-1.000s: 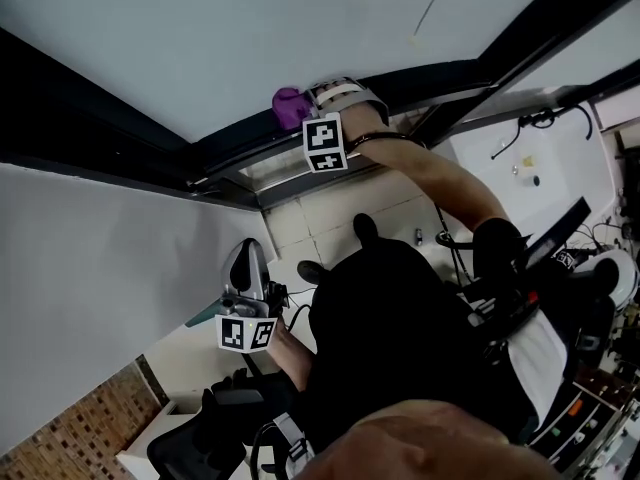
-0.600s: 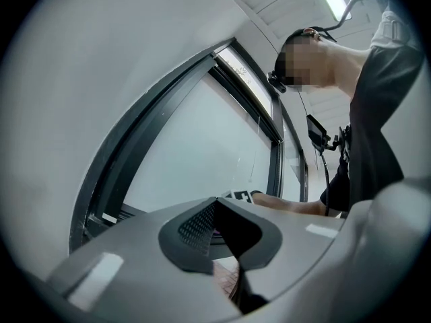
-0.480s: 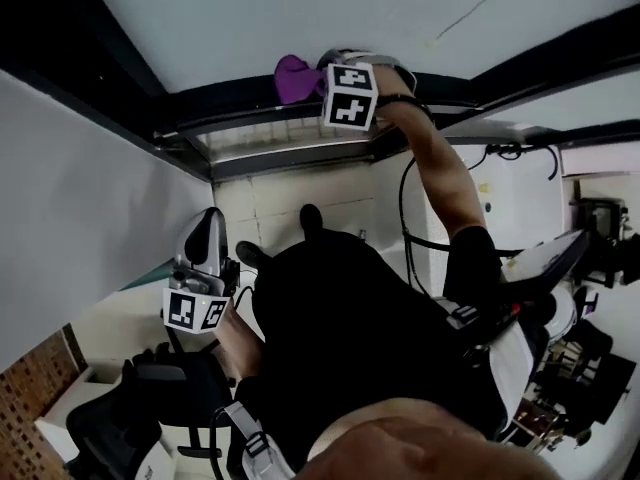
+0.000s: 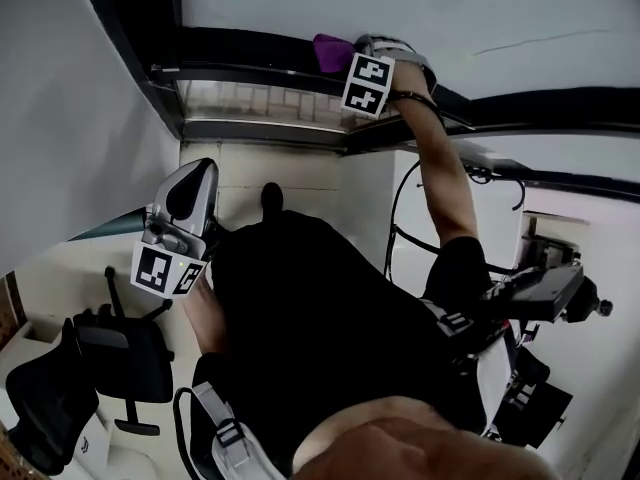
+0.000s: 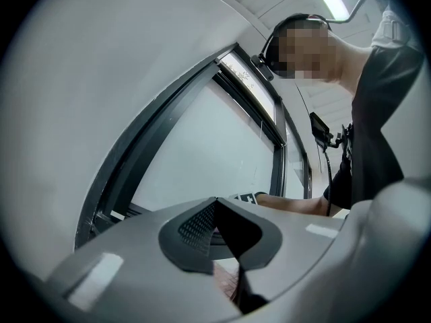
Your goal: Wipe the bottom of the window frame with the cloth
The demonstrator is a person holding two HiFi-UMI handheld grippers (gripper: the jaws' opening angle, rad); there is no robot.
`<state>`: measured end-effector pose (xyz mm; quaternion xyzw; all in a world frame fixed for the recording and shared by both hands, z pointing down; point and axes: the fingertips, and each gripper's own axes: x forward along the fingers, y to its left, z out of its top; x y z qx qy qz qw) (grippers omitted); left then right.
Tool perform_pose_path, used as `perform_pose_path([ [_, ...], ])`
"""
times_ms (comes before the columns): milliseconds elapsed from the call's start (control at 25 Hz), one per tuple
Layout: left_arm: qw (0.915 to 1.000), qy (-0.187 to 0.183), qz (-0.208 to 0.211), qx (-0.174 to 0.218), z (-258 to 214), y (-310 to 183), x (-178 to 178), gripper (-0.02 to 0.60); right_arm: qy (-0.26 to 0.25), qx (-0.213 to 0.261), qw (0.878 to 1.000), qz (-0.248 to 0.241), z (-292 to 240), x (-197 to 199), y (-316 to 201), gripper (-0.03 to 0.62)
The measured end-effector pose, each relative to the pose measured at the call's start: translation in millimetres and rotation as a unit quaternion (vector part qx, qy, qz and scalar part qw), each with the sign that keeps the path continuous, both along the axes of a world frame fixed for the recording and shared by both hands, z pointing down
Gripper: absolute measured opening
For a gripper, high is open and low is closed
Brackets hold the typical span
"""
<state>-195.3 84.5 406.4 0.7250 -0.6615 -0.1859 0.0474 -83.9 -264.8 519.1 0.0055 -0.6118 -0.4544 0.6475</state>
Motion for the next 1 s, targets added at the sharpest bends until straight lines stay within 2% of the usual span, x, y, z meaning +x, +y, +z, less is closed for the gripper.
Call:
perform_pose_path([
  [80,1.0000,0.001,-0.002,0.001,1,1,0,0.003,0.039,-0.013,0.999,-0.012,0,8,13,0.052],
  [160,1.0000,0.000,-0.004,0.003,0,3,-1,0.003,0.060,-0.070,0.996,-0.020,0,17,34,0.060],
  [240,1.0000,-0.001,-0.005,0.005,0,5,-2,0.003,0.046,-0.142,0.989,-0.016,-7,21,50,0.063],
  [320,1.0000,0.002,-0.007,0.006,2,8,-5,0.003,0.006,-0.172,0.985,-0.004,-20,16,48,0.064],
  [400,0.9999,0.006,-0.012,0.008,3,10,-7,0.003,-0.035,-0.156,0.987,0.006,-30,8,33,0.064],
  [480,0.9998,0.007,-0.013,0.009,3,11,-6,0.003,-0.047,-0.112,0.993,0.006,-27,3,16,0.064],
  [560,0.9998,0.005,-0.013,0.011,1,12,-5,0.003,-0.022,-0.061,0.998,-0.008,-11,4,8,0.064],
  [640,0.9998,0.003,-0.013,0.013,0,12,-6,0.003,0.013,-0.040,0.999,-0.022,-2,9,13,0.058],
  [680,0.9998,0.004,-0.013,0.013,0,13,-7,0.003,0.031,-0.054,0.998,-0.025,-1,13,21,0.058],
  [760,0.9998,0.007,-0.017,0.011,1,15,-7,0.003,0.046,-0.123,0.991,-0.027,-5,19,43,0.063],
  [840,0.9998,0.009,-0.018,0.010,3,17,-7,0.003,-0.007,-0.197,0.980,-0.020,-22,13,54,0.064],
  [880,0.9997,0.009,-0.018,0.010,3,18,-8,0.003,-0.047,-0.212,0.976,-0.013,-33,6,51,0.064],
  [920,0.9997,0.010,-0.019,0.010,3,18,-9,0.003,-0.075,-0.207,0.975,-0.006,-42,1,44,0.064],
  [1000,0.9996,0.013,-0.021,0.014,4,17,-10,0.003,-0.080,-0.159,0.984,-0.005,-46,-2,25,0.064],
])
